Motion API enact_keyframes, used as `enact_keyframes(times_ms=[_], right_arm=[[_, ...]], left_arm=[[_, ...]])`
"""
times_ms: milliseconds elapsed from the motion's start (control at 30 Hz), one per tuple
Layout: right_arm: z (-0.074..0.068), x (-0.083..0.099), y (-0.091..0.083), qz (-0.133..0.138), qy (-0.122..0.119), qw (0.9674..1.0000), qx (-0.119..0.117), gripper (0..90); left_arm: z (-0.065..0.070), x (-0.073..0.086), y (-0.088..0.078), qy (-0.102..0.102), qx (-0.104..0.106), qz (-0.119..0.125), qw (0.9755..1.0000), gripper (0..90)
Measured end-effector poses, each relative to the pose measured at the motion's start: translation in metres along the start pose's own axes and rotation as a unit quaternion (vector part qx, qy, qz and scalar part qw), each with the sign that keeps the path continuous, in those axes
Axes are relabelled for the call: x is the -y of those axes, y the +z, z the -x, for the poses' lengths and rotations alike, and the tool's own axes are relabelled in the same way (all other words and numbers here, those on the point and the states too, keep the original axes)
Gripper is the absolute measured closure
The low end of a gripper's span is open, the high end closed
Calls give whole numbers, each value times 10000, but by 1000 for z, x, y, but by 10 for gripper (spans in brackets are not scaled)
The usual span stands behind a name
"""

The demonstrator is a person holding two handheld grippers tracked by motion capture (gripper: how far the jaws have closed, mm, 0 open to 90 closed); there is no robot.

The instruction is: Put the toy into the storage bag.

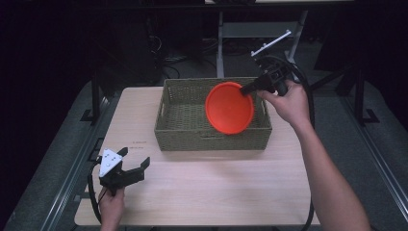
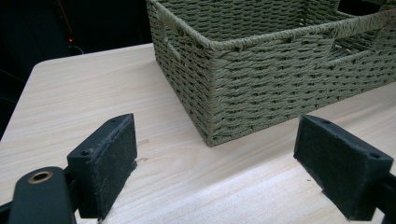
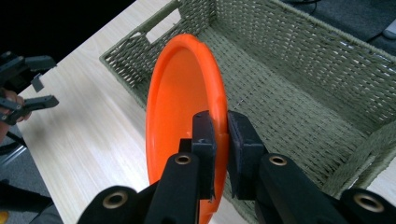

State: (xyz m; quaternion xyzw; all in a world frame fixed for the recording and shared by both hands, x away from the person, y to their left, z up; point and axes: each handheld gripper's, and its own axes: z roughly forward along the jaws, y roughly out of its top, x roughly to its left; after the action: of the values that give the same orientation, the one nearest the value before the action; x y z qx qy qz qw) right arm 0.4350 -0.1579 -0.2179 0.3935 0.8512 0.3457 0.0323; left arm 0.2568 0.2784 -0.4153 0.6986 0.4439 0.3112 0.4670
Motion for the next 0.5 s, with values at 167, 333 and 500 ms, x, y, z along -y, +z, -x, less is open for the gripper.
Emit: enact_keyframes(times_ms=[167, 333, 500], right_arm=[[9, -6, 3, 33, 114, 9999, 30, 820], [18, -10, 8, 92, 231, 9997, 51, 819], [27, -12, 16, 96, 343, 9992, 154, 820]], left_arm=[[-1, 0, -1, -9, -4, -6, 10000, 128], [-1, 0, -1, -17, 15, -35, 10000, 128], [-2, 0, -1, -23, 13, -9, 10000, 128]])
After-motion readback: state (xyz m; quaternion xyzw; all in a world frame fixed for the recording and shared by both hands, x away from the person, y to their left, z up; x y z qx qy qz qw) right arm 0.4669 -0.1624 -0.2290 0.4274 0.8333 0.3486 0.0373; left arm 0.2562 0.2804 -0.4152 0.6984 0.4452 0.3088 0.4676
